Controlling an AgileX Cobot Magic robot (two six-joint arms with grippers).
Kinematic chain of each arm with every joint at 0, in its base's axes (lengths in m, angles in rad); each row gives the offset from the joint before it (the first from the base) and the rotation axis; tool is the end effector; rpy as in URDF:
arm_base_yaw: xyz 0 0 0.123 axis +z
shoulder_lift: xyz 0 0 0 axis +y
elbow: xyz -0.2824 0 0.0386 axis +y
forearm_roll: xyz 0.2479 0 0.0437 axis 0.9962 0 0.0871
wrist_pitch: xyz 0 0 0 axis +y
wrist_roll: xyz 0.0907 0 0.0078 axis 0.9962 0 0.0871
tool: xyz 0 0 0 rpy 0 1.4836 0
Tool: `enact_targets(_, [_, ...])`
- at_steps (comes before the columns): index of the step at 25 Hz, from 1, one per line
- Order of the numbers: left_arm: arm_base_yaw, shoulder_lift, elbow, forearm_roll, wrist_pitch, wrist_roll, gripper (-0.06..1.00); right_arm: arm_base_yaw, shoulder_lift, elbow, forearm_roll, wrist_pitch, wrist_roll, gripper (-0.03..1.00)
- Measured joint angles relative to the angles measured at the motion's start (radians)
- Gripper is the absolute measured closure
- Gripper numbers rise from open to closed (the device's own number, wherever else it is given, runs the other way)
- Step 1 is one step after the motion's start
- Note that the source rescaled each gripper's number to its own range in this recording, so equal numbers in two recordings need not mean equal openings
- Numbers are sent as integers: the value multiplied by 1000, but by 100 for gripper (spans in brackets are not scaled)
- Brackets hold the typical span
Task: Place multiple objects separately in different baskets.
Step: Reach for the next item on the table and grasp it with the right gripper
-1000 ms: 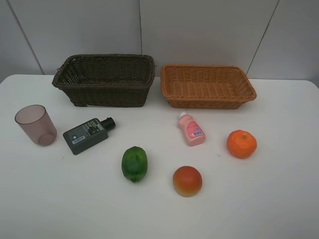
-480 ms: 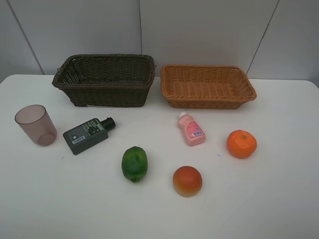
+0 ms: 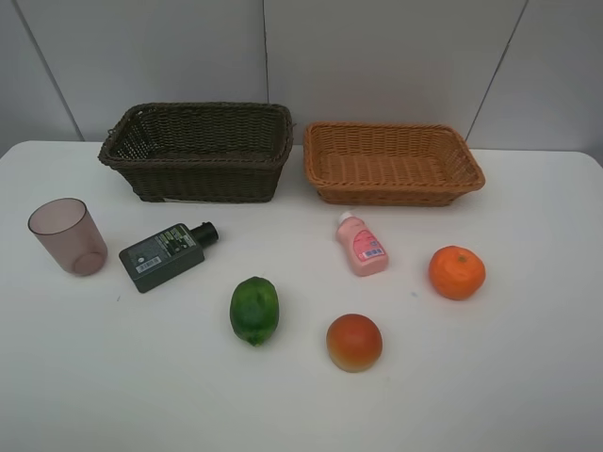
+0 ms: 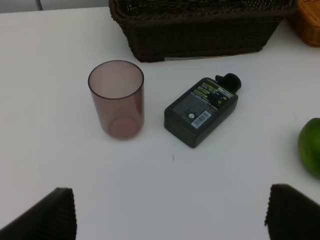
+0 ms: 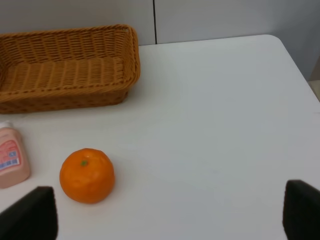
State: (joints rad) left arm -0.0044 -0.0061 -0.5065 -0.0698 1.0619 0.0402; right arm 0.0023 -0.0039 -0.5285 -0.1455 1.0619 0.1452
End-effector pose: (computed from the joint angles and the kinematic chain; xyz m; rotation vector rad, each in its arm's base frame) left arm -0.0067 -0.0055 0.2790 0.0491 2.0309 -0.0608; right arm -0.0094 -0.0116 0.2856 0.1527 1.9998 -0.0787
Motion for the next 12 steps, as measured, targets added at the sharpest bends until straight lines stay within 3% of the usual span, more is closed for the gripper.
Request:
enact_targets(6, [0, 0, 0, 0, 0, 0, -4, 0, 51, -20, 16, 1, 0, 3])
enact_targets(12, [0, 0, 0, 0, 0, 0, -4, 0, 304, -173, 19, 1, 0, 3])
